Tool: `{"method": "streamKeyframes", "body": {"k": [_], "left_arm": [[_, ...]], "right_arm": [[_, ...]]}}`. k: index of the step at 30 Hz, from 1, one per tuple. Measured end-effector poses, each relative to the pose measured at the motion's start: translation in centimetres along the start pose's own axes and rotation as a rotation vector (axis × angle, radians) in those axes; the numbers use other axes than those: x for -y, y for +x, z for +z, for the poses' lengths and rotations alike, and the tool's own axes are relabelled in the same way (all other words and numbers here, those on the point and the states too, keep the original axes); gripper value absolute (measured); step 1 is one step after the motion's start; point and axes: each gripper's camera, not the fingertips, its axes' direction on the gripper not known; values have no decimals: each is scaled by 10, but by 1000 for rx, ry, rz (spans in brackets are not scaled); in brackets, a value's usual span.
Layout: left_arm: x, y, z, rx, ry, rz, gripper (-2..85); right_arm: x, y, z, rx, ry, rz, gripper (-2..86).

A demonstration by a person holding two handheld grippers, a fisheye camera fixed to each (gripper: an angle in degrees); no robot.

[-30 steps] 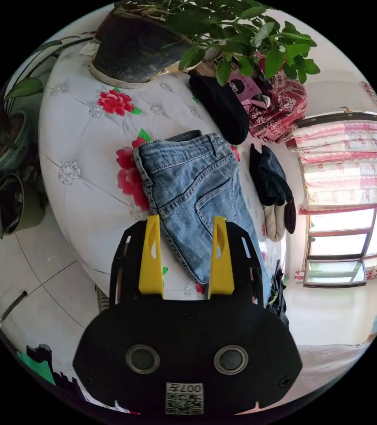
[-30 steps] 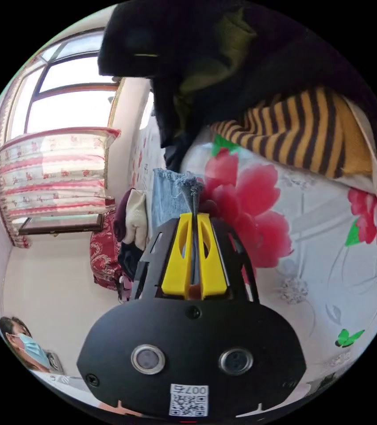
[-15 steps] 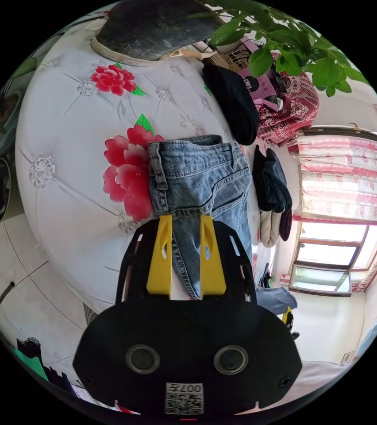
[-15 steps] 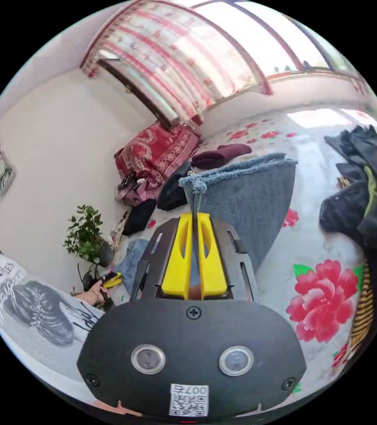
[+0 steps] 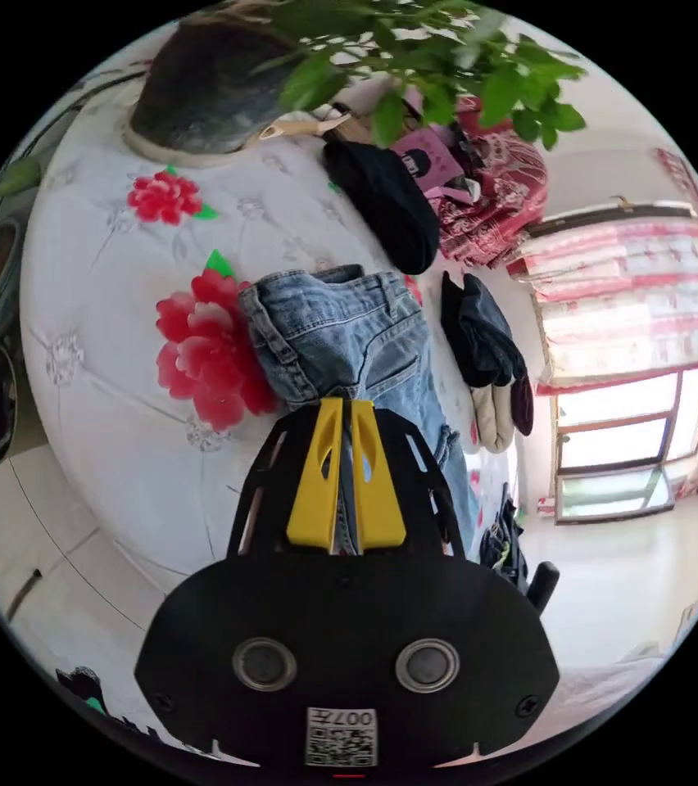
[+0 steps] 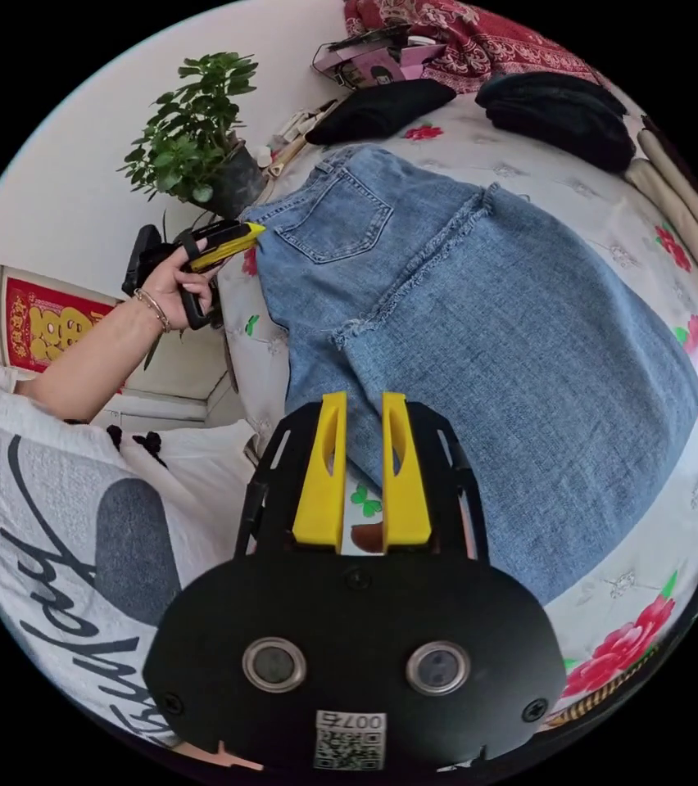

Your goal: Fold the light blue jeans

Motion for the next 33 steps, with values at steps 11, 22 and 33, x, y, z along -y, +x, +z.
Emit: {"method": "streamKeyframes", "body": {"k": [11, 22, 33], "left_arm": [[-110, 277, 24, -116, -238, 1371, -7], [-152, 234, 86, -80, -621, 1158, 60], [-46, 114, 131, -205, -756, 403, 125]], "right_arm": [[-119, 98, -88, 18, 443, 540, 78], [-198, 184, -100, 189, 611, 862, 86], [-152, 261, -81, 327, 502, 828, 84]]}}
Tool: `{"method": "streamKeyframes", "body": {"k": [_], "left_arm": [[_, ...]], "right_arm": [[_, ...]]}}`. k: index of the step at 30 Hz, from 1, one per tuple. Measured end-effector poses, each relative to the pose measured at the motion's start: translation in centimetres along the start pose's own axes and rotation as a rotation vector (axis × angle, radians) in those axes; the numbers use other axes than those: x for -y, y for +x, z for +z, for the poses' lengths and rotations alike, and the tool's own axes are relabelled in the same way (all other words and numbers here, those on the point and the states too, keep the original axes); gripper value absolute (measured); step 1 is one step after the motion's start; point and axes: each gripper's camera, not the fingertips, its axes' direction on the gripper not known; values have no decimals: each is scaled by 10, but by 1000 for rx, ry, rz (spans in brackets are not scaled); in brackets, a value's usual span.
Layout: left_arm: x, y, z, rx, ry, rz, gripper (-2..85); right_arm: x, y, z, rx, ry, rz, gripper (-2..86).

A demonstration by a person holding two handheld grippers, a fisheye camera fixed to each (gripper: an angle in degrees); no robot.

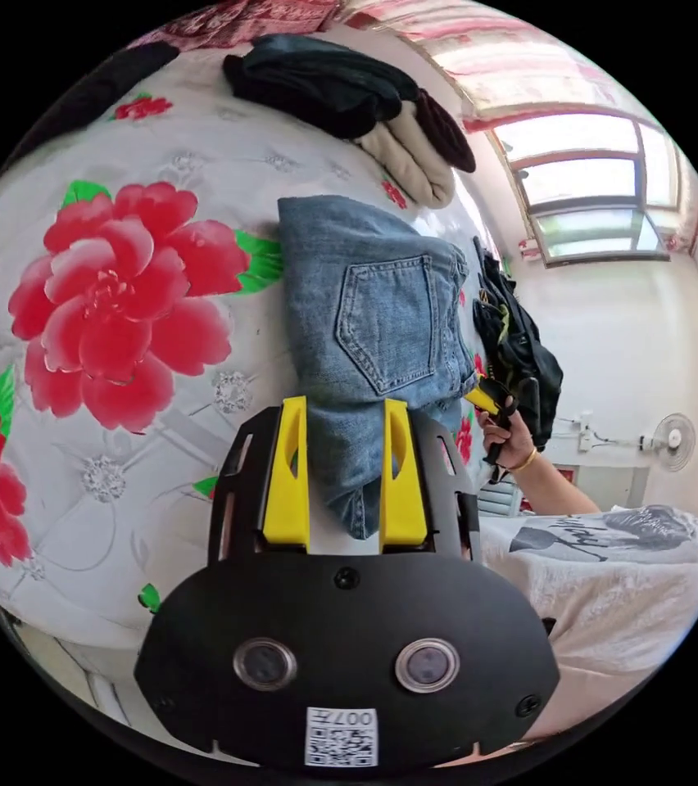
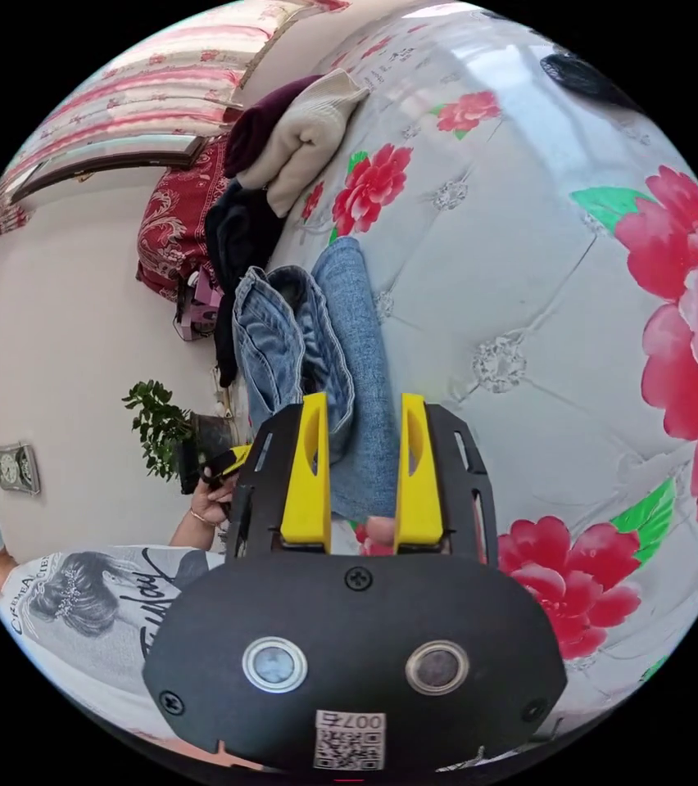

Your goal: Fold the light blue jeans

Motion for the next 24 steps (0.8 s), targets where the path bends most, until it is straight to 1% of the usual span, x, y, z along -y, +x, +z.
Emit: {"method": "streamKeyframes", "body": {"k": [2, 3, 4, 5, 6, 7, 8, 10, 12, 14, 15, 17, 18, 20, 22, 24], "left_arm": [[5, -4, 7, 5, -15, -19, 118], [8, -4, 8, 14, -33, -13, 106], [12, -7, 7, 4, -54, -16, 90], [13, -7, 5, -9, -54, -17, 70], [15, -5, 0, -45, -44, -10, 30], [20, 4, -6, -54, -40, 28, 15], [22, 11, -10, -49, -35, 59, 7], [39, 46, -34, -71, 30, 186, -3], [60, 70, -56, -104, 94, 258, -7], [86, 91, -83, -96, 170, 330, -8], [107, 105, -104, -70, 207, 374, -8], [140, 126, -138, -17, 260, 448, -8], [163, 138, -162, 23, 304, 481, -8], [197, 153, -194, 78, 375, 494, -7], [239, 167, -223, 178, 448, 491, -3], [267, 168, -228, 286, 476, 430, 4]], "right_arm": [[12, 6, 8, 51, -49, 32, 75], [14, 7, 7, 43, -50, 38, 70], [18, 8, 8, 11, -80, 45, 60], [24, 7, 8, 20, -119, 31, 51], [26, 6, 7, 35, -138, 29, 47], [31, 1, 4, 41, -157, 34, 39], [37, -11, -1, 73, -156, -4, 32], [49, -40, -9, 149, -153, -75, 24], [68, -80, -15, 148, -154, -164, 18], [102, -144, -23, 115, -153, -323, 12], [111, -160, -25, 112, -151, -360, 11], [147, -227, -33, 114, -115, -506, 9], [156, -244, -34, 115, -101, -539, 9], [194, -309, -33, 110, -29, -647, 9], [222, -348, -23, 61, 32, -715, 10], [251, -369, -4, 3, 80, -701, 13]]}}
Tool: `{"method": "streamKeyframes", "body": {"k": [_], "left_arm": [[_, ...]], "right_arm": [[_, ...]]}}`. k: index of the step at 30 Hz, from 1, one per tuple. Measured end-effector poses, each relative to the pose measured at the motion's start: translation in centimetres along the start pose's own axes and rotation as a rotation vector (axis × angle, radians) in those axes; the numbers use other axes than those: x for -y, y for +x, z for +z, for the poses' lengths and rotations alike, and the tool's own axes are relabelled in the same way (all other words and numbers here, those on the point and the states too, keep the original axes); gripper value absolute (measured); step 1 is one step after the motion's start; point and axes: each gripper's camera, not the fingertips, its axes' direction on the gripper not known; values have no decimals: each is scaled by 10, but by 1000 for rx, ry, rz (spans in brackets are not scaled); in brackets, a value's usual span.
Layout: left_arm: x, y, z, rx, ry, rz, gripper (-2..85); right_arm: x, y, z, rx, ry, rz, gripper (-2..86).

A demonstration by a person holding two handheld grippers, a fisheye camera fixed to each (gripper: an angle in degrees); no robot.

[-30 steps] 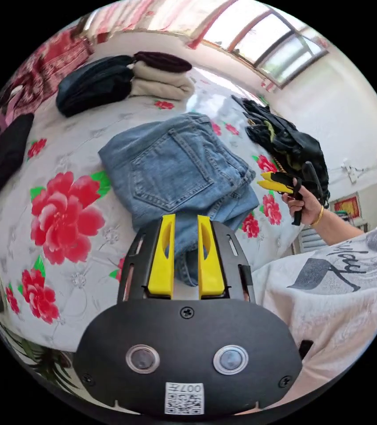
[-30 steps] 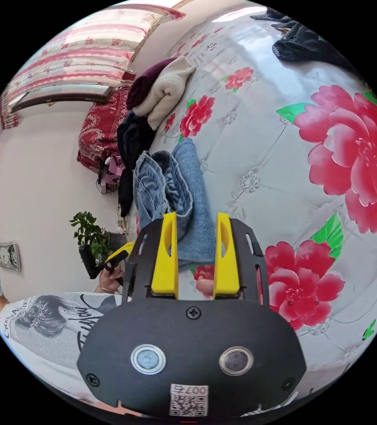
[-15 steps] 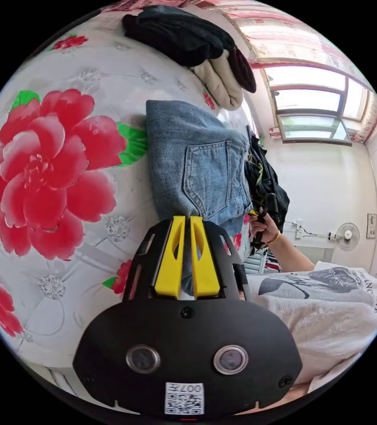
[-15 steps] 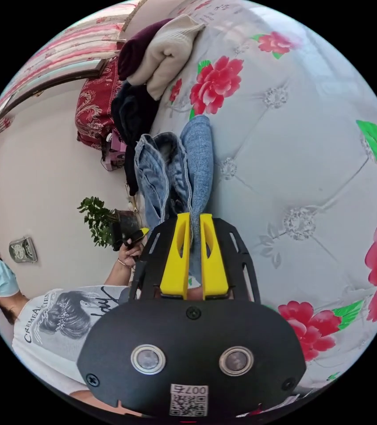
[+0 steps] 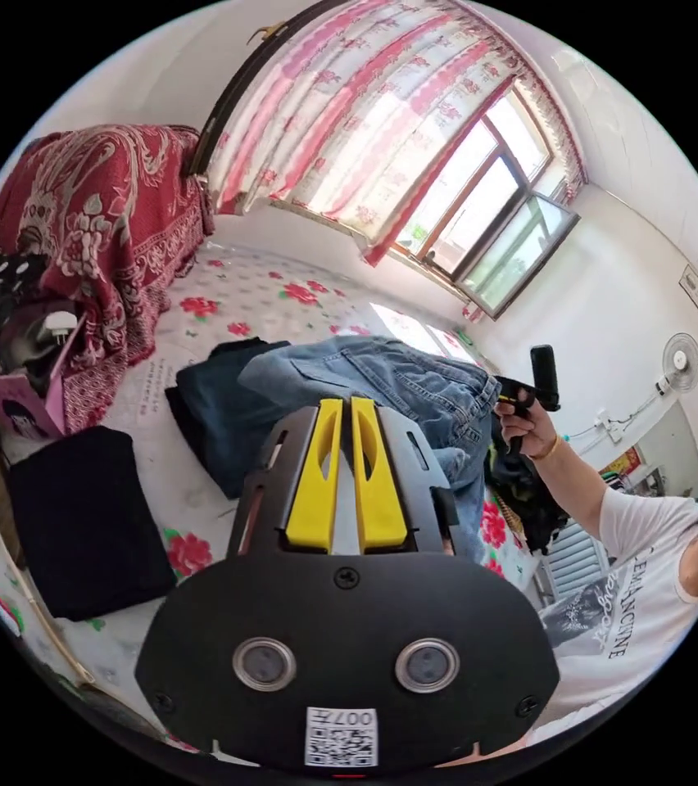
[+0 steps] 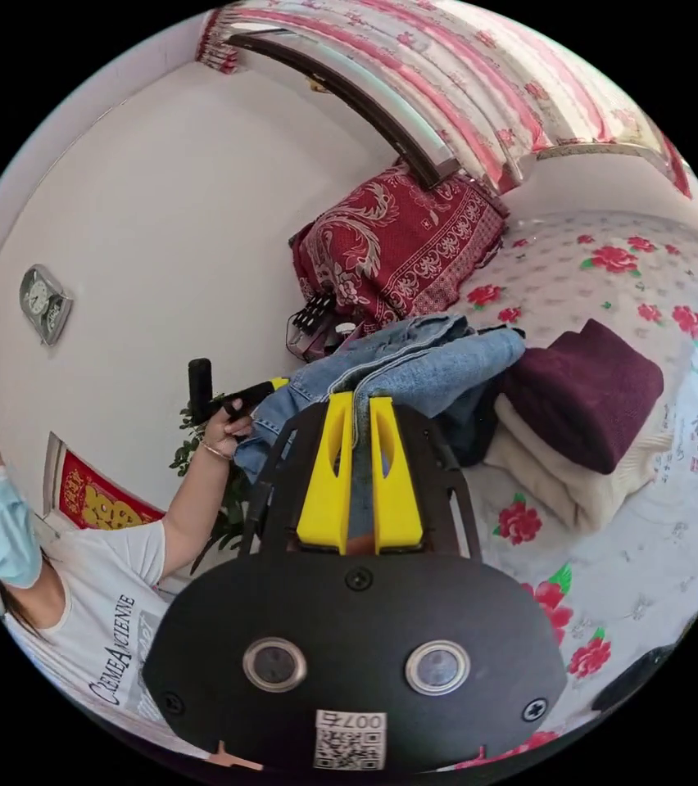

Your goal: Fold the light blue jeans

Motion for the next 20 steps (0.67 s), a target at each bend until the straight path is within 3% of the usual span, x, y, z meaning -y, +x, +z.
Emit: {"method": "streamKeyframes", "body": {"k": [2, 4, 10, 13, 16, 18, 20], "left_arm": [[8, -9, 20, 167, -16, -15, 14], [-6, -30, 60, 344, -152, -114, 37], [-148, 0, 126, 368, -350, -53, 58], [-220, 37, 136, 346, -464, -29, 62], [-268, 71, 133, 299, -549, -67, 64], [-283, 90, 132, 259, -582, -89, 66], [-291, 108, 135, 224, -610, -71, 67]], "right_arm": [[21, 26, 41, -104, 1, 69, 21], [11, 58, 74, -196, -49, 196, 29], [-155, 110, 138, -347, -378, 274, 57], [-261, 104, 106, -405, -416, 324, 70], [-341, 93, 30, -503, -329, 442, 84], [-370, 86, -30, -630, -239, 515, 94], [-387, 70, -117, -881, -80, 565, 108]]}}
